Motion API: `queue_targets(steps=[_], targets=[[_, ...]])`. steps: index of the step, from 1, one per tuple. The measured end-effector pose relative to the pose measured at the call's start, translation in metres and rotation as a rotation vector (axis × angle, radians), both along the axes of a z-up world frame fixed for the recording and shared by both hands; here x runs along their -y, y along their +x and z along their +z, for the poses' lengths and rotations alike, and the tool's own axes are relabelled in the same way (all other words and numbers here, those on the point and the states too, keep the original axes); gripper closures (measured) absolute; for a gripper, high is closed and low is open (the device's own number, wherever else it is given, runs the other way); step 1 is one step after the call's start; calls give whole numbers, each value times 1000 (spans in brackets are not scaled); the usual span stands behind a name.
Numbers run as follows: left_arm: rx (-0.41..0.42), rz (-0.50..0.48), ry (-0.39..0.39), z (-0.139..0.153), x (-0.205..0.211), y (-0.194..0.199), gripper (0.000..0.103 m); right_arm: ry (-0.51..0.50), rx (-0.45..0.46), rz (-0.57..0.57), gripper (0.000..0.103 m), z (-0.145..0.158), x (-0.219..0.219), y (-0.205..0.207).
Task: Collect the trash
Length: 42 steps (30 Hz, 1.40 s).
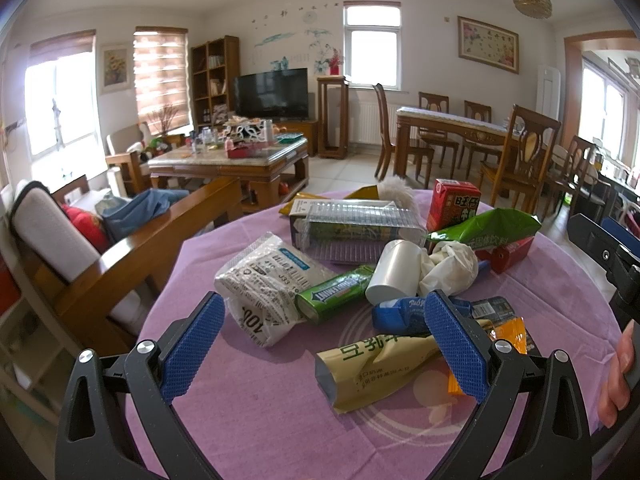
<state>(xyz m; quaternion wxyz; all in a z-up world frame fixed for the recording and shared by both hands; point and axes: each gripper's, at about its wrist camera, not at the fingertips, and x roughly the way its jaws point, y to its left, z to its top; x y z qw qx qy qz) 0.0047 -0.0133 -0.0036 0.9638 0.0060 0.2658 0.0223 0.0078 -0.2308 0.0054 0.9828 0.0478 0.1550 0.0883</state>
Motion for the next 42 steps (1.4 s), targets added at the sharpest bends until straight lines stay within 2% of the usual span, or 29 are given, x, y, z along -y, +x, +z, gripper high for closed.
queue_targets(steps=[26,29,31,32,34,35,36,39,40,42], targets=[[-2,2,-7,0,-1,0,5,-1,-1,-2,4,4,-2,-4],[13,5,-48,-1,-8,-3,5,4,-27,-6,4,4,-1,-3],[15,-31,-97,1,-18,-4,5,22,-79,27,4,2,2,8],[13,-38,-97,2,-24,-3,5,23,-106,50,4,0,3,15],[-7,-5,-84,4,-42,2,5,-8,-155,73,4,4,3,26],[-32,5,-108,3,-56,7,5,-9,-164,91,4,10,5,32],[-56,6,-143,3,-68,12,5,-11,-128,105,4,15,5,34],[-145,-11,-253,-5,-94,32,5,-28,-181,160,4,33,-1,58],[-165,-12,-256,-7,-96,38,5,-30,-185,172,4,36,-5,66],[-220,-28,-244,-14,-94,52,5,-72,-259,187,4,37,-21,92]])
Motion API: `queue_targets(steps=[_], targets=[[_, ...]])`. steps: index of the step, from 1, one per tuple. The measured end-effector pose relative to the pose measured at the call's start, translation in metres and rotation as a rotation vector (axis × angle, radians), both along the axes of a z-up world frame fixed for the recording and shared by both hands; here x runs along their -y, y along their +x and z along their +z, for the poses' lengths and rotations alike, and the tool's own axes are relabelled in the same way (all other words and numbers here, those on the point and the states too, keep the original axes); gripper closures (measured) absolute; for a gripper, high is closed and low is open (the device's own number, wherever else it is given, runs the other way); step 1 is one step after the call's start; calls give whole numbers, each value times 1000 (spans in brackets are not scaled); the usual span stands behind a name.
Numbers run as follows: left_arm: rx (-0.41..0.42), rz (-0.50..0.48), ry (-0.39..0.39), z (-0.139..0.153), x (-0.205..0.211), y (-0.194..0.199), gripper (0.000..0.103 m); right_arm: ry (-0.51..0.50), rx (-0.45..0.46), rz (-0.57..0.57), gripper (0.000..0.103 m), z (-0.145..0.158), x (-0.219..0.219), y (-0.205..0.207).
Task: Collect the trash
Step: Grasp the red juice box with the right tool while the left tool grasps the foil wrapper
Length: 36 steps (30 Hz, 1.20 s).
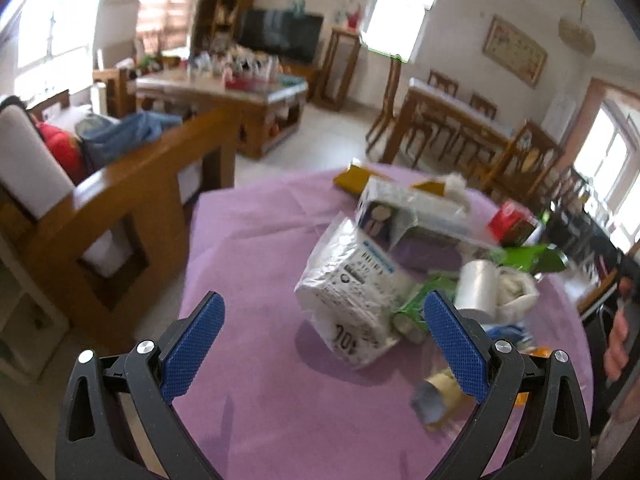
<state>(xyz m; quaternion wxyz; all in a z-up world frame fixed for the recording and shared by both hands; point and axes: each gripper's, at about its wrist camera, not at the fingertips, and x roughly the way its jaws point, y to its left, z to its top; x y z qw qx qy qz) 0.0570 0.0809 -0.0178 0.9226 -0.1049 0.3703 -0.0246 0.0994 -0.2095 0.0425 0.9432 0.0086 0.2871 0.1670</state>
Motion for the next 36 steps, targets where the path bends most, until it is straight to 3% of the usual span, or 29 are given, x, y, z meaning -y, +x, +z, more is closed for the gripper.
queue_targets(steps=[2,6,10,12,14,15,18,21,27,31,36], targets=[[-50,-37,-11,-9,6,15,5,-5,-128,18,4,-3,-5,26],[-131,-85,-86,-25,10,41,5,51,-254,28,5,-11,-12,68],[-138,-81,-112,-28,16,56,6,106,-374,26,5,-26,-12,100],[-138,-94,-131,-29,18,60,11,98,-395,22,5,-34,-19,105],[-146,-99,-130,-31,23,62,23,56,-403,13,11,-44,-28,110],[-157,-106,-135,-35,27,61,35,45,-412,10,19,-47,-30,111],[-153,-106,-105,-36,26,60,48,29,-435,-5,43,-58,-30,112],[-145,-115,-126,-34,23,57,62,36,-417,-19,47,-60,-28,109],[-108,-128,-168,-28,11,53,75,87,-349,-17,50,-55,-23,92],[-51,-117,-175,-12,2,37,82,166,-239,-14,52,-28,-9,70],[46,-87,-175,22,-6,9,83,246,-95,0,52,14,14,31]])
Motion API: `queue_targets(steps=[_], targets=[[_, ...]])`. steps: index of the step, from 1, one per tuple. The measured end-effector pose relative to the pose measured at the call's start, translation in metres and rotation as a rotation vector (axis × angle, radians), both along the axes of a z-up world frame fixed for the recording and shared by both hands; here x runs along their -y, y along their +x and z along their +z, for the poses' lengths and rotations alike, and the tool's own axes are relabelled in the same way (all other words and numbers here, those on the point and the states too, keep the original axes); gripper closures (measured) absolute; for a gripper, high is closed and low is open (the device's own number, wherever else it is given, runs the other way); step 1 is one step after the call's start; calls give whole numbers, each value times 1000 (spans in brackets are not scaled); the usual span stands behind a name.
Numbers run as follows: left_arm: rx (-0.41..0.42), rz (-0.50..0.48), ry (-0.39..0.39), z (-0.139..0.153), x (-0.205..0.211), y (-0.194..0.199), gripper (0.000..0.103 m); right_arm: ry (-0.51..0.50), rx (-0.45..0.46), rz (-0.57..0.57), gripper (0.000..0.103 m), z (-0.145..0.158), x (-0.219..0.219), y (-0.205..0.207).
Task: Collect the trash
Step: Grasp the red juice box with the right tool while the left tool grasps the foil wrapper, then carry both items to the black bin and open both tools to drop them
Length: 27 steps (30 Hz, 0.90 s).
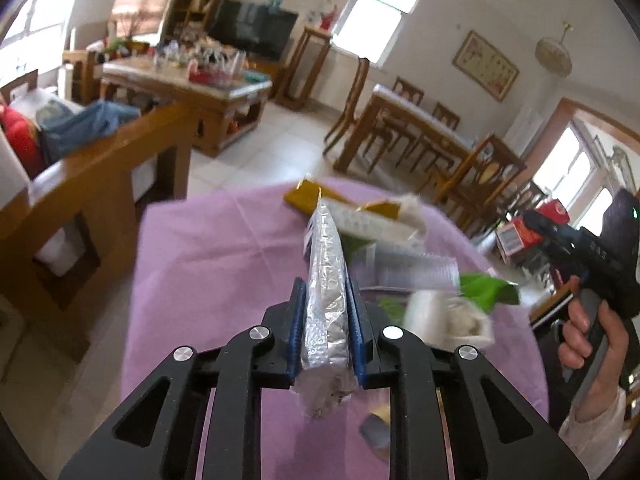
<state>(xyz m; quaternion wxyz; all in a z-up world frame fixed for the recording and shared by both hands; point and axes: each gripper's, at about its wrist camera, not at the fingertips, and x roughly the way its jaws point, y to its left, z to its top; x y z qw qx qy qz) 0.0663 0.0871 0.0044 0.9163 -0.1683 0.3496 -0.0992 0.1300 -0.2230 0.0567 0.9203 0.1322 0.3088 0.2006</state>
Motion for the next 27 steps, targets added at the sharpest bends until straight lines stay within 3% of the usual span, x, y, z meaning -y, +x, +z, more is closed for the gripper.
queue_targets(steps=[6,12,20,27], targets=[[71,-30,2,42,21,-29,83,72,59,-24,52,16,48,-44],[109,-147,-1,65,85,-37,83,88,59,-98,52,7,119,-80],[110,-429,-61,52,248,-30,83,104,62,-269,52,-16,217,-131],[39,-721,-137,5,401,-11,83,114,12,-528,52,-56,327,-177]])
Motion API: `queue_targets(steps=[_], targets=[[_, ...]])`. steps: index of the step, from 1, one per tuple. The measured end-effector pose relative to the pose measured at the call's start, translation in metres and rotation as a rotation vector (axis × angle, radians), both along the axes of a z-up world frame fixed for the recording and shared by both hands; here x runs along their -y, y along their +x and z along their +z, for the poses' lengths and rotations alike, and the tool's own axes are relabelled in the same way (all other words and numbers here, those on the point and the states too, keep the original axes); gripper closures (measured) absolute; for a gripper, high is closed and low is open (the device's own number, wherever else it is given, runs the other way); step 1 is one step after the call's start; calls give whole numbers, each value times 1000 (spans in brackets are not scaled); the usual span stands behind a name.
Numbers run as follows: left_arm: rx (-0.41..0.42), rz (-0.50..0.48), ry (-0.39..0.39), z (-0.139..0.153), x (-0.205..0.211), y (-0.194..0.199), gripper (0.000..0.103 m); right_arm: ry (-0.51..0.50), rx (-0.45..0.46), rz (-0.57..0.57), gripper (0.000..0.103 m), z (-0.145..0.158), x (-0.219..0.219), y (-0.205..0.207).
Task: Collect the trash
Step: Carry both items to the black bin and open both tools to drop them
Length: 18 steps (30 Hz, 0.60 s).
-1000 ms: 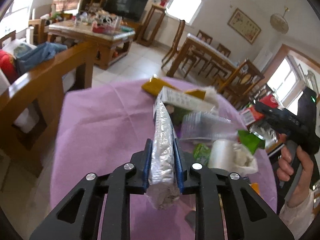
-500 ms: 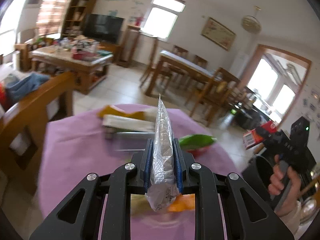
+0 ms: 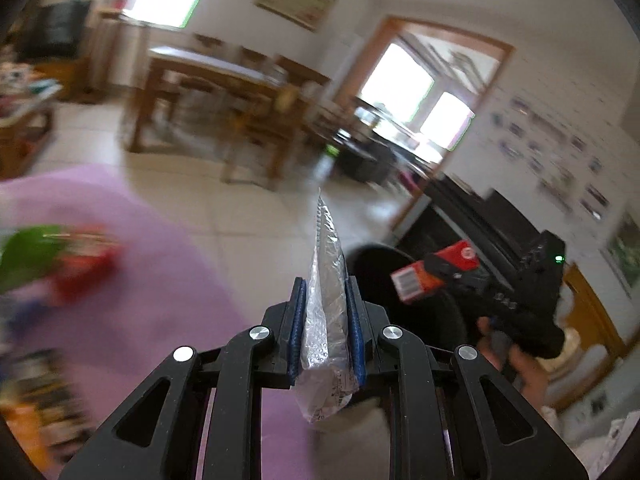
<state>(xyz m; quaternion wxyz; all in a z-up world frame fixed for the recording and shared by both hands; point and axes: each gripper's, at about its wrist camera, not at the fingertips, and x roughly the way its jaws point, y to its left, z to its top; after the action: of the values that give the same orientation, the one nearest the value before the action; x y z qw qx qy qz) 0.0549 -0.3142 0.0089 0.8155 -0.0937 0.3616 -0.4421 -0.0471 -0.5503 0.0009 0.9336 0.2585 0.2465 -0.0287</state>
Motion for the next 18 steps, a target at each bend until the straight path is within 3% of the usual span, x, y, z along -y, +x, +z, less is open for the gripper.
queue_targets(steps=[3,7,13,18], targets=[[-40,-68,0,-23,49,10,83,24,-31,-101,52,-18,38,-17],[-78,-142,34,-53,116,15,83,41,-68,-141,52,-35,63,-29],[-111,-176,68,-88,193,6,83,31,-62,-219,52,-52,88,-46],[-105,-178,102,-95,224,-2,83,12,-28,-261,52,-63,89,-52]])
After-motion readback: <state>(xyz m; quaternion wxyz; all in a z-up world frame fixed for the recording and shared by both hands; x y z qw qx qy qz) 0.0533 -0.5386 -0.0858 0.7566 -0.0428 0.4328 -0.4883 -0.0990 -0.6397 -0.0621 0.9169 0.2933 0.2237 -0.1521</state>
